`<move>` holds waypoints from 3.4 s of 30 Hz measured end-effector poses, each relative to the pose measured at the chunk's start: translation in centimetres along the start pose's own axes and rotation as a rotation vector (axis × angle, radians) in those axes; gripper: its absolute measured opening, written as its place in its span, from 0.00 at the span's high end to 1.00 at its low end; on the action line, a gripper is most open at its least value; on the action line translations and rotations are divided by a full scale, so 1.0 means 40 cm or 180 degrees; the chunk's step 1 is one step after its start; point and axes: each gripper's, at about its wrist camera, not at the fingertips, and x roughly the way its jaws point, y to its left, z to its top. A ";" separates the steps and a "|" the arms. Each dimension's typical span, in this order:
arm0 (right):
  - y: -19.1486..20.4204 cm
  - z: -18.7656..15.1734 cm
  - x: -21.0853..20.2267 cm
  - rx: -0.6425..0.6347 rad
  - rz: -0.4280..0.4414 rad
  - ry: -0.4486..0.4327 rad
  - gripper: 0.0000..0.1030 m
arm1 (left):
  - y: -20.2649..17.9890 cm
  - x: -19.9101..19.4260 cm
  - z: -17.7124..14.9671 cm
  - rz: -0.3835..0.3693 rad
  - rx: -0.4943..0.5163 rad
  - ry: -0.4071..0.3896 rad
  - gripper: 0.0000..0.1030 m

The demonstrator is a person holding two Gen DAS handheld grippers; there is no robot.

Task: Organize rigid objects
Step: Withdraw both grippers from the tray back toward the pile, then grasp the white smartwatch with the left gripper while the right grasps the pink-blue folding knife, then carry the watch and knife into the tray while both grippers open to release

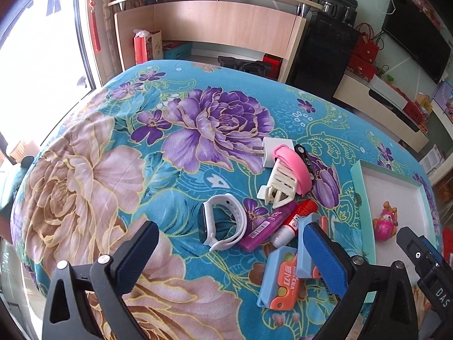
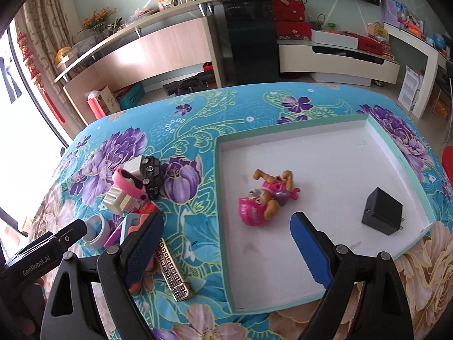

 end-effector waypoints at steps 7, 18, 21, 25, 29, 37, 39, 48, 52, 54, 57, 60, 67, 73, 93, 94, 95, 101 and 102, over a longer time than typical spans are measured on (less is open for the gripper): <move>0.057 -0.018 0.045 -0.0037 0.0321 0.0131 0.12 | 0.024 0.028 -0.005 0.0020 -0.0059 0.0085 0.00; 0.136 -0.045 0.110 -0.0196 0.0589 0.0343 0.13 | 0.089 0.069 -0.003 0.0101 -0.0327 0.0170 0.00; 0.160 -0.050 0.118 -0.0292 0.0630 0.0367 0.13 | 0.095 0.077 -0.005 0.0092 -0.0360 0.0186 0.00; 0.176 -0.055 0.132 -0.0337 0.0656 0.0399 0.24 | 0.099 0.088 -0.008 0.0082 -0.0393 0.0206 0.00; 0.181 -0.060 0.156 -0.0314 0.0669 0.0472 0.30 | 0.101 0.103 -0.011 0.0110 -0.0406 0.0246 0.02; 0.189 -0.068 0.173 -0.0366 0.0643 0.0525 0.51 | 0.093 0.127 -0.015 0.0022 -0.0423 0.0302 0.04; 0.184 -0.068 0.175 -0.0356 0.0619 0.0534 0.55 | 0.092 0.131 -0.015 0.0002 -0.0442 0.0305 0.04; 0.177 -0.068 0.178 -0.0314 0.0620 0.0565 0.56 | 0.062 0.168 -0.009 0.0049 -0.0345 0.0323 0.12; 0.176 -0.071 0.184 -0.0318 0.0576 0.0592 0.56 | 0.053 0.177 -0.007 0.0139 -0.0265 0.0282 0.17; 0.171 -0.070 0.186 -0.0277 0.0593 0.0603 0.56 | 0.050 0.179 -0.008 0.0154 -0.0234 0.0264 0.19; 0.167 -0.071 0.187 -0.0260 0.0589 0.0608 0.56 | 0.044 0.180 -0.007 0.0145 -0.0189 0.0243 0.24; 0.167 -0.071 0.186 -0.0259 0.0590 0.0608 0.56 | 0.043 0.173 -0.005 0.0040 -0.0195 0.0219 0.39; 0.169 -0.071 0.187 -0.0246 0.0599 0.0609 0.56 | 0.053 0.163 -0.005 -0.0073 -0.0288 0.0186 0.46; 0.163 -0.069 0.184 -0.0219 0.0614 0.0589 0.58 | 0.062 0.148 -0.004 -0.0080 -0.0345 0.0122 0.47; 0.109 -0.031 0.105 -0.0042 0.0726 0.0231 0.61 | 0.031 0.046 0.016 -0.0107 -0.0246 -0.0244 0.47; 0.098 -0.025 0.093 -0.0016 0.0707 0.0177 0.61 | 0.022 0.037 0.017 -0.0139 -0.0219 -0.0273 0.47; 0.084 -0.019 0.080 0.0017 0.0685 0.0117 0.61 | 0.011 0.029 0.018 -0.0171 -0.0188 -0.0295 0.47; -0.043 0.003 0.039 0.0296 0.0262 -0.0057 0.61 | -0.090 -0.003 0.008 -0.0392 0.0126 -0.0348 0.47; -0.067 0.003 0.038 0.0359 0.0191 -0.0059 0.61 | -0.111 -0.005 0.005 -0.0427 0.0189 -0.0344 0.47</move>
